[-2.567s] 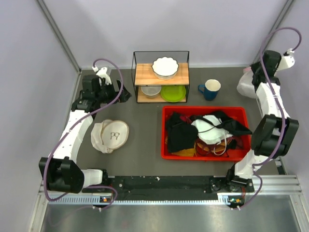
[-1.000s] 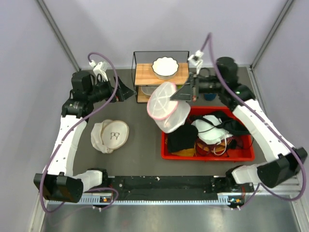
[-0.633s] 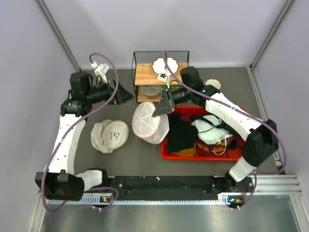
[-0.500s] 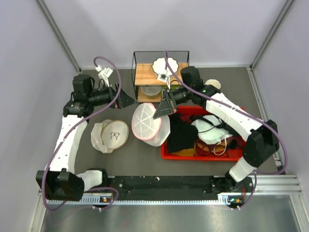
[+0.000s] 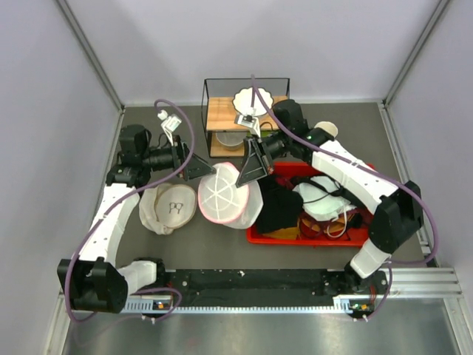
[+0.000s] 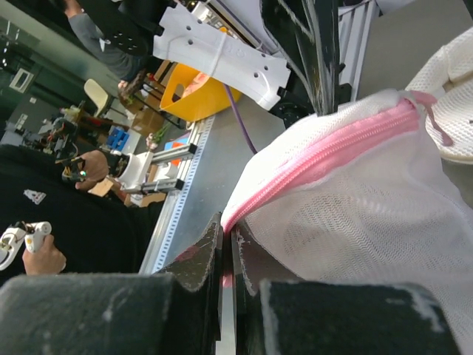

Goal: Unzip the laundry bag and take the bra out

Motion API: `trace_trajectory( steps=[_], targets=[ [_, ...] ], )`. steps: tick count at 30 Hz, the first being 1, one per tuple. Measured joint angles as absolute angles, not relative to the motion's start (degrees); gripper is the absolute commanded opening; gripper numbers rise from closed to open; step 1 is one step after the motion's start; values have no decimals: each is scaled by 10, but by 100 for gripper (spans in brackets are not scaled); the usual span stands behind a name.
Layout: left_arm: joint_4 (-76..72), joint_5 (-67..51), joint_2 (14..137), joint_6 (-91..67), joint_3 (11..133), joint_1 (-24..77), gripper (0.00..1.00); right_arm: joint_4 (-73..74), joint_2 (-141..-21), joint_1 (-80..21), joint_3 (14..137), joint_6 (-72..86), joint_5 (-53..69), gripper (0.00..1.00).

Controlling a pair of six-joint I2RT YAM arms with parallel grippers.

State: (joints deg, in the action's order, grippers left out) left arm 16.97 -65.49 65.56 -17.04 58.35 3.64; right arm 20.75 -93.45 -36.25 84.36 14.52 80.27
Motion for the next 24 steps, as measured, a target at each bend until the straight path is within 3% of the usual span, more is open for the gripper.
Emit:
trace_trajectory(
  steps=[5,8,9,10,12,17,18,19,20,21,23,24],
  targets=[
    [128,-680,669,-184,574,58,96,207,-958,-373,864,147,819,0],
    [113,-687,671,-188,573,66,62,209,-964,-374,867,147,828,0],
    [108,-695,671,-189,573,68,35,209,-965,-374,867,148,827,0],
    [106,-700,671,-190,573,69,18,209,-966,-374,868,148,825,0],
    [103,-713,671,-187,572,73,0,209,-971,-374,872,149,820,0],
    [118,-714,671,-172,572,73,0,209,-983,-369,880,157,806,0],
    [130,-706,671,-163,572,73,0,209,-985,-368,881,160,800,4],
    [144,-692,671,-155,573,73,0,209,-987,-365,881,163,792,18],
    [161,-673,671,-146,575,72,0,209,-989,-364,882,168,779,53],
    [182,-652,671,-138,579,72,0,210,-991,-361,882,173,763,69],
    [210,-605,671,-133,586,72,0,208,-999,-357,884,187,715,89],
    [221,-575,670,-134,590,72,0,208,-1003,-353,885,194,694,91]
  ],
)
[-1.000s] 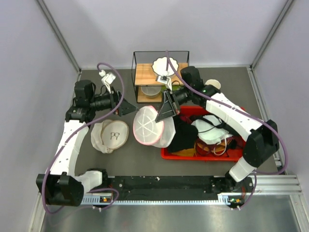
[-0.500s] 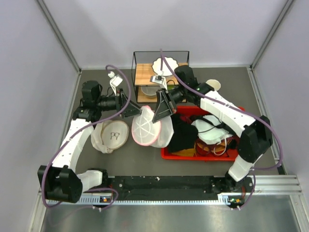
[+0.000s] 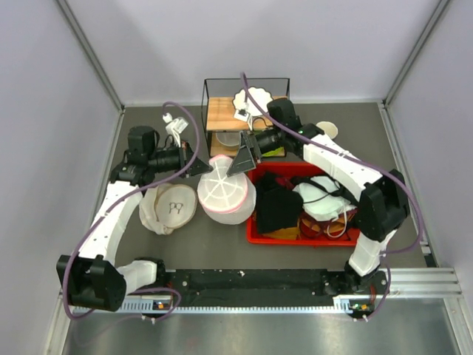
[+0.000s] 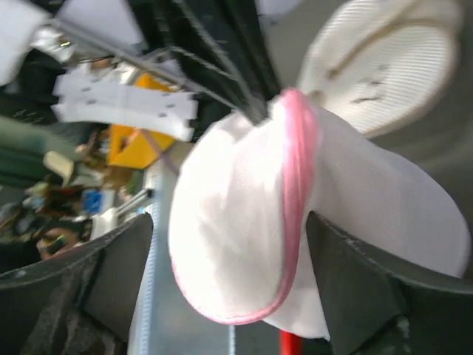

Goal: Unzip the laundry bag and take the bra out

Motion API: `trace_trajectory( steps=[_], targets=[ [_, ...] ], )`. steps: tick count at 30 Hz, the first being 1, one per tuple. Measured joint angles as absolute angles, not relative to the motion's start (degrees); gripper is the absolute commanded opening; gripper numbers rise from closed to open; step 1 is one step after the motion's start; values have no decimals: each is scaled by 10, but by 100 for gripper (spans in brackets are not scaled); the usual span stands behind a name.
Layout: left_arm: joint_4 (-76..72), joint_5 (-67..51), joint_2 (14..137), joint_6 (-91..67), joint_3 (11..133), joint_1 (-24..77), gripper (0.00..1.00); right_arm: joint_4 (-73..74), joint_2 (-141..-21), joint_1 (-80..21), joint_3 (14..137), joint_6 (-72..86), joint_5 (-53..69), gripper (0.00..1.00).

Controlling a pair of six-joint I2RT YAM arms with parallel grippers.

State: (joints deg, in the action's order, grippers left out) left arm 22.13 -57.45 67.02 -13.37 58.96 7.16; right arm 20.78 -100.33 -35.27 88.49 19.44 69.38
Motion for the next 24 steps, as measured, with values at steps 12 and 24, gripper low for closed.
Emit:
trace_trajectory(
  steps=[12,24],
  targets=[
    [154,-330,656,-326,453,69,0,210,-963,-325,844,223,325,97],
    [137,-144,471,-532,302,70,0,186,-874,-374,687,327,122,92]
  ],
)
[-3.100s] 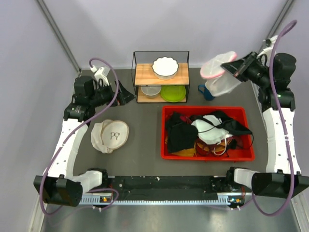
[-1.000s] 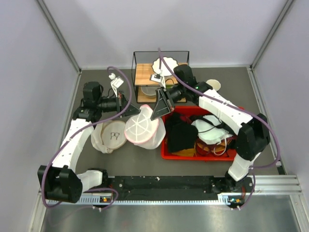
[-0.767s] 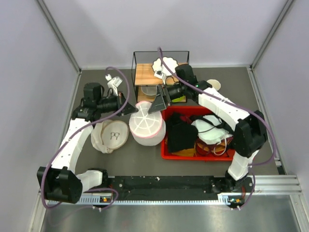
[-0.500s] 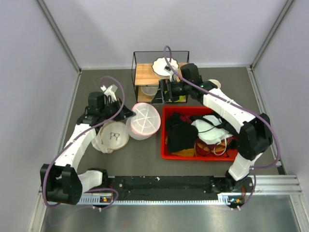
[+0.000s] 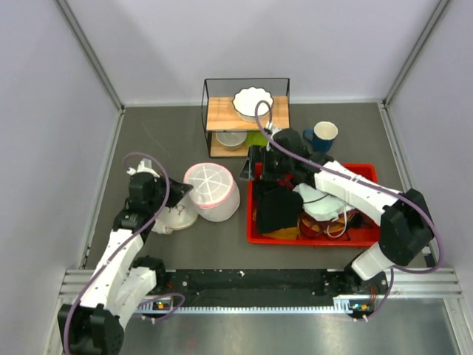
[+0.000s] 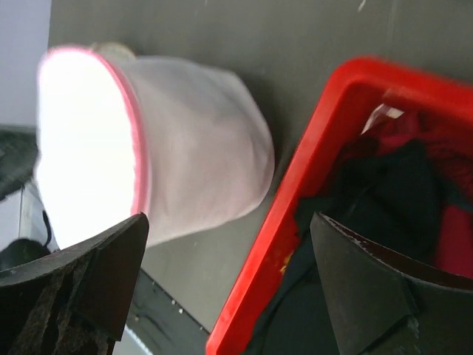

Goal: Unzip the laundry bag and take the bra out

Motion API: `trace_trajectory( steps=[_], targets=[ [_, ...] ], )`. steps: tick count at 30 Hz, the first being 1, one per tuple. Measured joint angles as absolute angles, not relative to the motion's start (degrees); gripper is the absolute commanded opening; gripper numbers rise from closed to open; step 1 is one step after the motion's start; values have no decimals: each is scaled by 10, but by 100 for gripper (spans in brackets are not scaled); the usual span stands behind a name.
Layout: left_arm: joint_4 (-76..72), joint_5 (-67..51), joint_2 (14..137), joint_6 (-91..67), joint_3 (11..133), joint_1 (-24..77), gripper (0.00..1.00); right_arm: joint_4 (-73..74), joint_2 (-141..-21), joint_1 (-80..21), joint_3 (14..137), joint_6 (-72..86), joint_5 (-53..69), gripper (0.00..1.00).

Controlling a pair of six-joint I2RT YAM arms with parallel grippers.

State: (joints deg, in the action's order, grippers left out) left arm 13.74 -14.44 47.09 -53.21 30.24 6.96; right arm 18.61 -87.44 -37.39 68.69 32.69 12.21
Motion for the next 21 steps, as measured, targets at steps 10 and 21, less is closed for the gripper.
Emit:
trace_trajectory(
  steps=[10,21],
  targets=[
    [151,-117,476,-559,309,70,0,78,-874,-427,607,419,170,88],
    [168,-110,460,-591,309,70,0,-11,-808,-433,551,464,157,89]
  ],
)
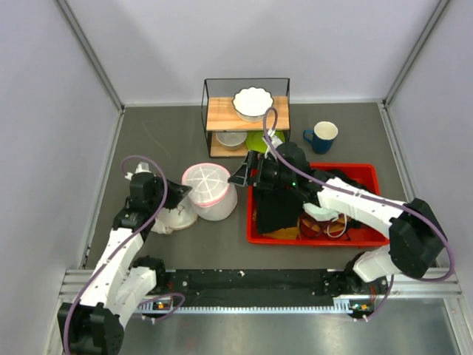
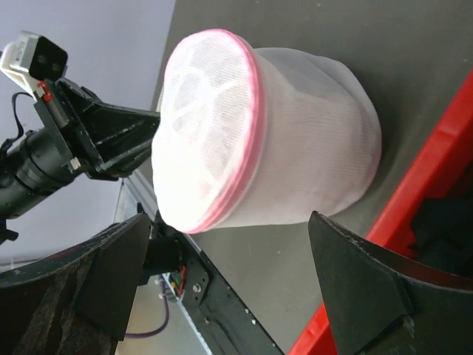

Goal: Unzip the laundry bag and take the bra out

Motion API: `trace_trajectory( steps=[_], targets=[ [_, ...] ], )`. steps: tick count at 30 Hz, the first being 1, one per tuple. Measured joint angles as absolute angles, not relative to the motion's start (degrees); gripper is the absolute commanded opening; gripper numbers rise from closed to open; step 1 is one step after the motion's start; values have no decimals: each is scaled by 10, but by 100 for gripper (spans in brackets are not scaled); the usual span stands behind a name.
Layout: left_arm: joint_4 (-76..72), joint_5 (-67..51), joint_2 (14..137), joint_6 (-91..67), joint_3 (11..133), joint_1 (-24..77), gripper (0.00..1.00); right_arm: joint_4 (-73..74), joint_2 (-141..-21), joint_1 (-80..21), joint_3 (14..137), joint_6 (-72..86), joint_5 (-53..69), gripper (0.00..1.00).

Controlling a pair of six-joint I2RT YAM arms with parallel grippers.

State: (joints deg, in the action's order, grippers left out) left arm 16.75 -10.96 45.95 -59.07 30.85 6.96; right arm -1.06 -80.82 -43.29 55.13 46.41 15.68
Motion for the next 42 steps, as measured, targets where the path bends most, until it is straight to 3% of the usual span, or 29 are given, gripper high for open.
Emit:
trace_trajectory(
  steps=[5,8,9,11,12,13,15,17,23,28,34,42],
  targets=[
    [187,-98,438,-624,309,72,0,-67,-857,-455,552,491,177,79],
    [187,-89,424,-657,301,79,0,-84,-899,-474,555,503,192,55],
    [187,-86,421,-665,297,83,0,-88,-910,-479,556,503,196,41],
    [188,-84,421,-677,291,91,0,-90,-925,-483,561,507,198,22],
    [188,-83,423,-681,289,96,14,-90,-931,-483,566,508,198,4],
    [189,-84,424,-683,289,99,26,-87,-934,-483,572,509,197,0],
    [190,-87,427,-679,289,100,62,-79,-934,-481,586,503,193,0],
    [191,-96,429,-663,290,100,80,-62,-934,-474,606,492,195,0],
    [236,-126,425,-590,337,99,99,7,-946,-422,677,421,284,0],
    [243,-185,440,-509,383,75,99,86,-981,-380,761,330,416,0],
    [226,-292,486,-444,380,17,99,119,-981,-378,771,276,524,0],
    [81,-457,554,-416,314,-25,98,134,-981,-378,772,251,596,0]
  ],
)
